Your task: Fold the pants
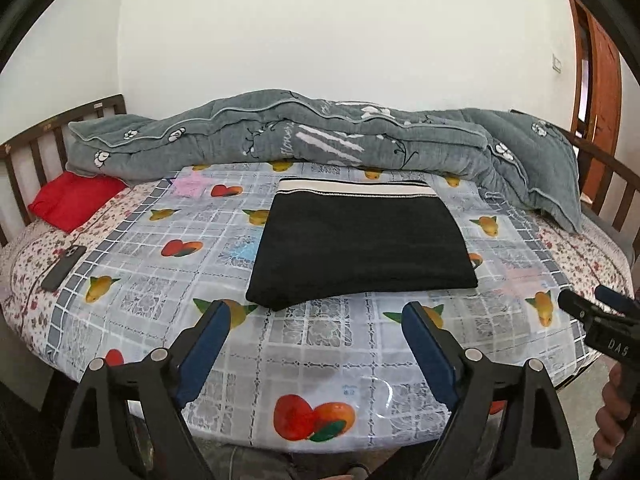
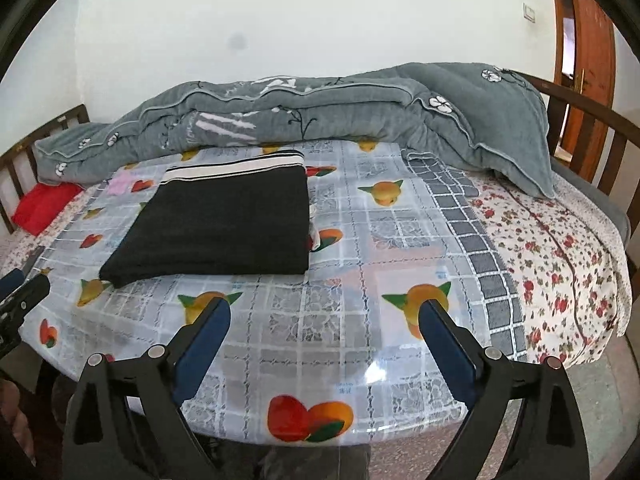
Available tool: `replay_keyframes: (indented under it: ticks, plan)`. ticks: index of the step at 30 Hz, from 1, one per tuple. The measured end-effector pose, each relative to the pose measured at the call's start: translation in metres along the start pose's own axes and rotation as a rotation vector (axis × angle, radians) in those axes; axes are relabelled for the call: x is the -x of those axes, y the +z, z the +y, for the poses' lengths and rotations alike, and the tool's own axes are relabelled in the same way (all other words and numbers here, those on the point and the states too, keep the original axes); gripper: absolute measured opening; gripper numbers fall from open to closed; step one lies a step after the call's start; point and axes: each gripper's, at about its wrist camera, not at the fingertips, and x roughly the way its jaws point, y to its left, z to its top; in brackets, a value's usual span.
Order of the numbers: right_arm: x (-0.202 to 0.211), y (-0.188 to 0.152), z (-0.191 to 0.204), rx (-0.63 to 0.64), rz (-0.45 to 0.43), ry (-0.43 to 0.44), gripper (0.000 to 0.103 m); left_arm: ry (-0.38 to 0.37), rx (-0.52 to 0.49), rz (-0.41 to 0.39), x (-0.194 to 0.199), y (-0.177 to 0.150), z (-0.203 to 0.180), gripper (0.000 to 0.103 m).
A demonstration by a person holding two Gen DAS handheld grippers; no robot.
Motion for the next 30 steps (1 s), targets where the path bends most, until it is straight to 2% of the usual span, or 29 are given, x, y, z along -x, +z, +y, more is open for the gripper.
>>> replay_keyframes:
  ticks: [10,30]
  plan:
    - [0.022,-0.007,0.004,0.017,-0.021,0.01,0.094,0.017,0.012,-0.016,0.018,-0.008,0.001,0.087]
    - [0.033,-0.009,0.008,0.03,-0.032,0.017,0.094,0.023,0.013,-0.02,0.026,-0.01,0.002,0.087]
